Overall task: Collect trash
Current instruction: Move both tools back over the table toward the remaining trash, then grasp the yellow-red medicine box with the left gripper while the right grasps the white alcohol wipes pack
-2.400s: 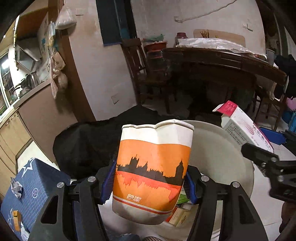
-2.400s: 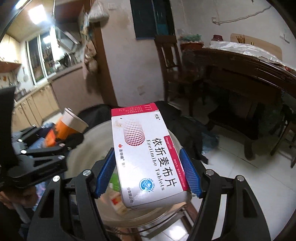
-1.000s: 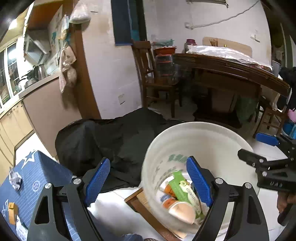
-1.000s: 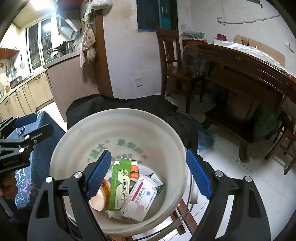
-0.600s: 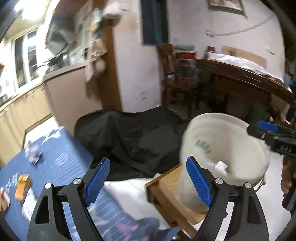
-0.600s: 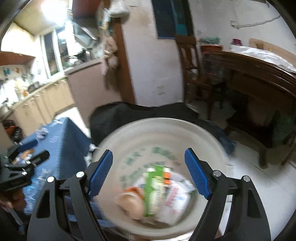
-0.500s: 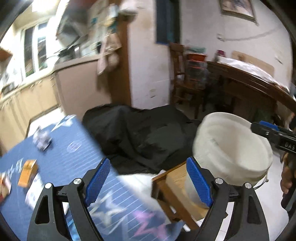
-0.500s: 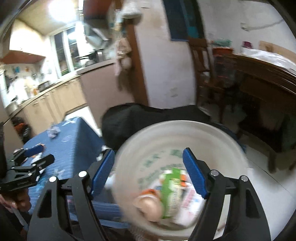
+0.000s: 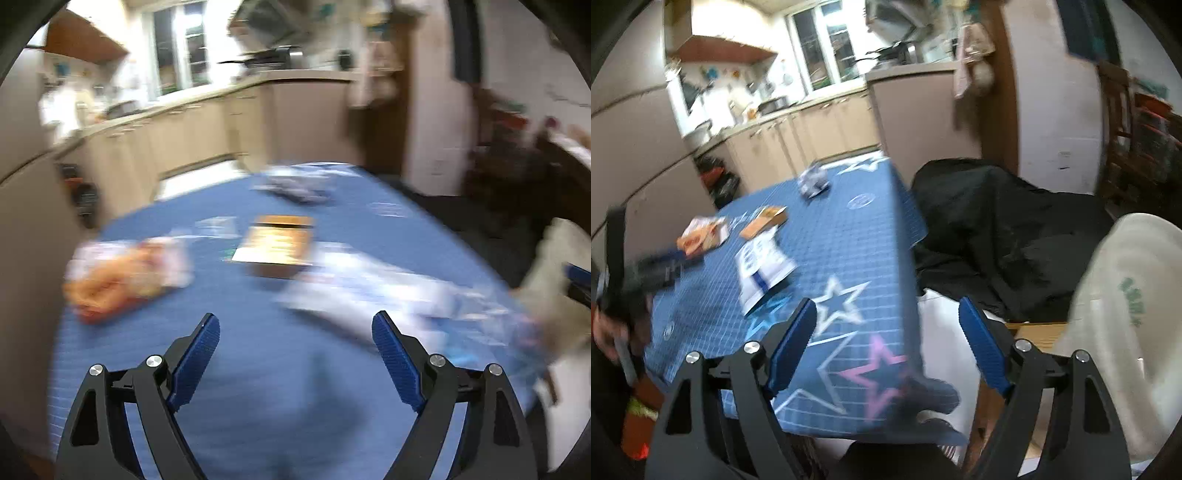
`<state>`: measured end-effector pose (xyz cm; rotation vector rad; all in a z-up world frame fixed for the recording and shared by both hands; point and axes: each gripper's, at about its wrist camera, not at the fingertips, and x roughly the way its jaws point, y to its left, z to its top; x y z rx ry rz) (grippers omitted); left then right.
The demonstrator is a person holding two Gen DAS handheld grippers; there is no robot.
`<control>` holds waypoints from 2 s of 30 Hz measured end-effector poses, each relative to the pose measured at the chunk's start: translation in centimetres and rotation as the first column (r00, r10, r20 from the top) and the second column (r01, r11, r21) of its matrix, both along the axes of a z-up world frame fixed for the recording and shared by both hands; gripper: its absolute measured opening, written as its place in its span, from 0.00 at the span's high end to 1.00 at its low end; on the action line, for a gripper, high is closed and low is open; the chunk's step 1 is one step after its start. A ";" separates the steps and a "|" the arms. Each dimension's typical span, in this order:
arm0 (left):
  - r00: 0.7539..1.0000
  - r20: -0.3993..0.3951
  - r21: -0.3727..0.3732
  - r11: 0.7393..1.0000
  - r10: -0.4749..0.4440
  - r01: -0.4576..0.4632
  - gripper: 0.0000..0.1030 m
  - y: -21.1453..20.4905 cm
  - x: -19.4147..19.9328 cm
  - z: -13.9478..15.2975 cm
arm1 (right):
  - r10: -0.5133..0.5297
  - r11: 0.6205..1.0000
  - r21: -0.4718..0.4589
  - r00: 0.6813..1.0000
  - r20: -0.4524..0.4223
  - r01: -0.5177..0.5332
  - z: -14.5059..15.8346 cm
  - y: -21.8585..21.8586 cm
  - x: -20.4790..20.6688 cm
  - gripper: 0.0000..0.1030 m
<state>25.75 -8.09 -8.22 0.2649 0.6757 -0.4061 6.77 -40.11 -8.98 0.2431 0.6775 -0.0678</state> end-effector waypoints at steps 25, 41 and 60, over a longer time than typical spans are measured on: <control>0.870 -0.492 -0.142 0.987 0.000 -0.080 0.17 14.6 10.3 0.6 | 0.044 0.999 0.011 0.987 -0.156 -0.043 -5.0 4.8 1.9 0.17; 0.965 -0.141 -0.046 0.975 -0.220 0.216 0.14 14.6 -4.6 2.4 | 0.160 0.987 -0.026 0.986 -0.039 -0.162 -2.2 8.2 2.5 0.12; 0.840 -0.318 0.074 0.872 -0.440 0.485 0.12 6.6 -1.8 -6.0 | 0.523 0.806 -0.245 0.842 -0.130 -0.539 -0.1 14.4 12.3 0.05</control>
